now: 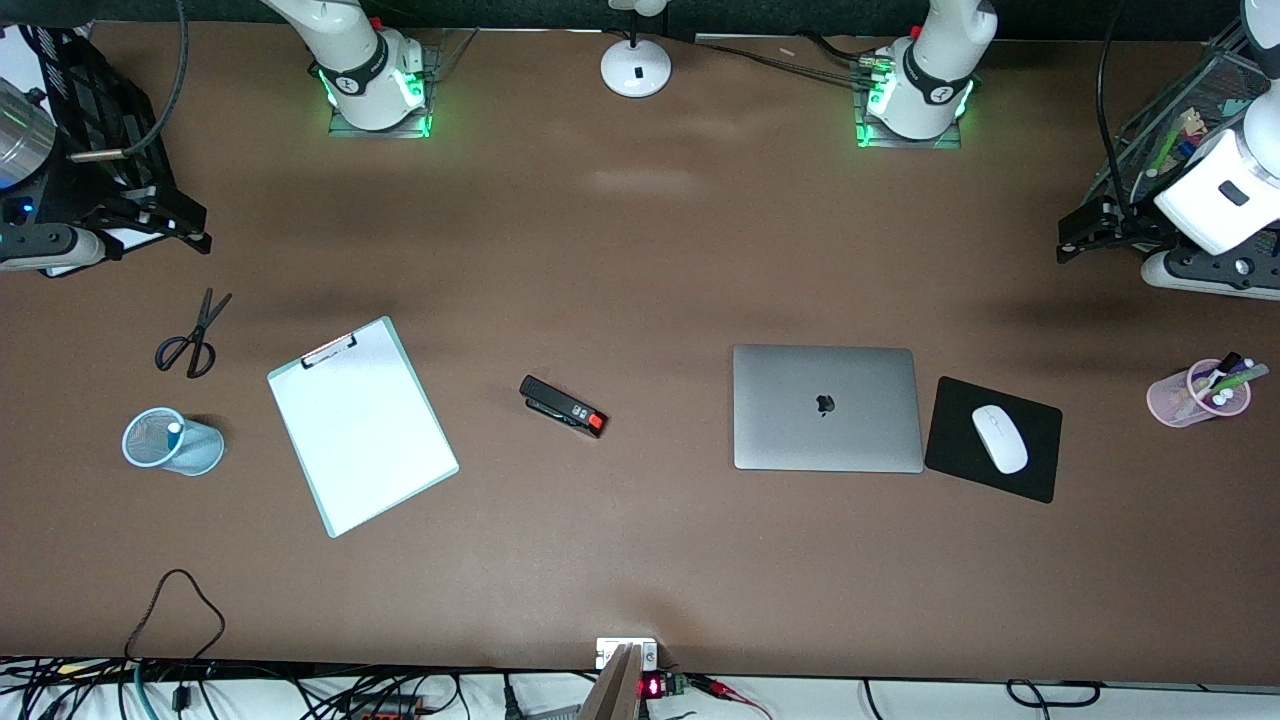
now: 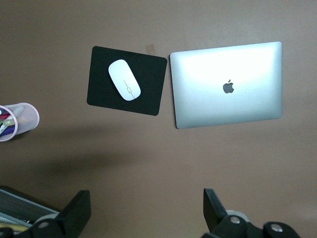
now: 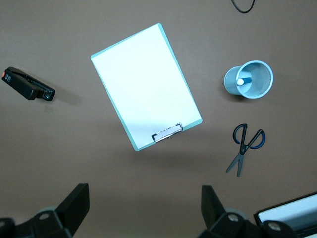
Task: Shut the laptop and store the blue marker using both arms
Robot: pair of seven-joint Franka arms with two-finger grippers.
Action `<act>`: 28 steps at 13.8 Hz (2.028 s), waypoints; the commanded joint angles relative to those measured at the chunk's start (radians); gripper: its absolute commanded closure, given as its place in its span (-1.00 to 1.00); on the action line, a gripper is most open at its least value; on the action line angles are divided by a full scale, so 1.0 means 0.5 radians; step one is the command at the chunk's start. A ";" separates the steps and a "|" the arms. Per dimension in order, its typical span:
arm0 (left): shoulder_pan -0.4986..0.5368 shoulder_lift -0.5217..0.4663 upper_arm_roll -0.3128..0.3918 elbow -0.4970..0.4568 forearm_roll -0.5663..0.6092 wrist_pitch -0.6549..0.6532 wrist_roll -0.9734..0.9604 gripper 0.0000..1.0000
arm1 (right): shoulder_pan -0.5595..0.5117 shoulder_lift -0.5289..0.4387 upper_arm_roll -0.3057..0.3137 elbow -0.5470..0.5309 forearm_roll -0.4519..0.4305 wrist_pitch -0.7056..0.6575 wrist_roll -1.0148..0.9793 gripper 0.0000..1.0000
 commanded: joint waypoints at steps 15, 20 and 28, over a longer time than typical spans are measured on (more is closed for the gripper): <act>-0.002 0.033 0.000 0.057 0.035 0.013 0.039 -1.00 | -0.105 -0.028 0.016 0.008 0.008 0.004 0.038 -1.00; -0.005 0.037 0.000 0.057 0.035 0.013 0.039 -1.00 | -0.108 -0.025 0.016 0.014 0.014 0.007 0.016 -1.00; -0.005 0.040 0.000 0.057 0.035 0.013 0.039 -1.00 | -0.108 -0.025 0.010 0.014 0.014 0.004 0.031 -1.00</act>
